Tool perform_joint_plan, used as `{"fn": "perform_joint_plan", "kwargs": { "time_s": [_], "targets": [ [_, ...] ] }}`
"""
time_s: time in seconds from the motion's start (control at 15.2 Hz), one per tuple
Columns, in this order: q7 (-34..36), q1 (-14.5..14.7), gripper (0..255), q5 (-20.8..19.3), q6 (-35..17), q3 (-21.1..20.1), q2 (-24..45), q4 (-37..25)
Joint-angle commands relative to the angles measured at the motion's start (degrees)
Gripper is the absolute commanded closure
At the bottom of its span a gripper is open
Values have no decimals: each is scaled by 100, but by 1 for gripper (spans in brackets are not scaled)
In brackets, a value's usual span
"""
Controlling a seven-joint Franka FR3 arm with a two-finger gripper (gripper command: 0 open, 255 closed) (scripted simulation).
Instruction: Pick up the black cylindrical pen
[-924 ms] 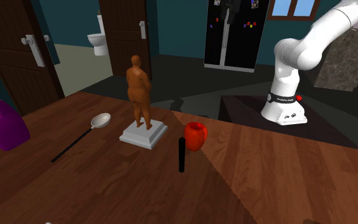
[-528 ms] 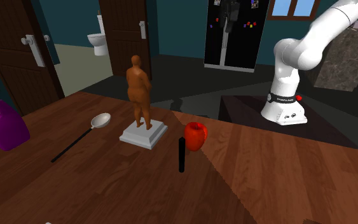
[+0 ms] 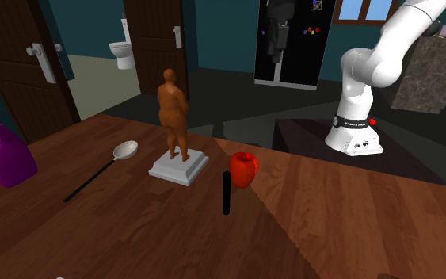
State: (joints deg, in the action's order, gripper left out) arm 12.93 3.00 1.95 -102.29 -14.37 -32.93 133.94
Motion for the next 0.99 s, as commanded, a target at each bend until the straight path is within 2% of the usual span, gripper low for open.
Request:
{"fn": "perform_joint_plan", "kwargs": {
  "time_s": [0.0, 0.46, 0.92],
  "targets": [
    [324, 28, 0, 104, -143, -203, 255, -65],
    [1451, 57, 0, 213, -731, -899, 1490, -559],
    [2669, 127, 0, -118, -1178, -1455, 2998, -1414]
  ]
}}
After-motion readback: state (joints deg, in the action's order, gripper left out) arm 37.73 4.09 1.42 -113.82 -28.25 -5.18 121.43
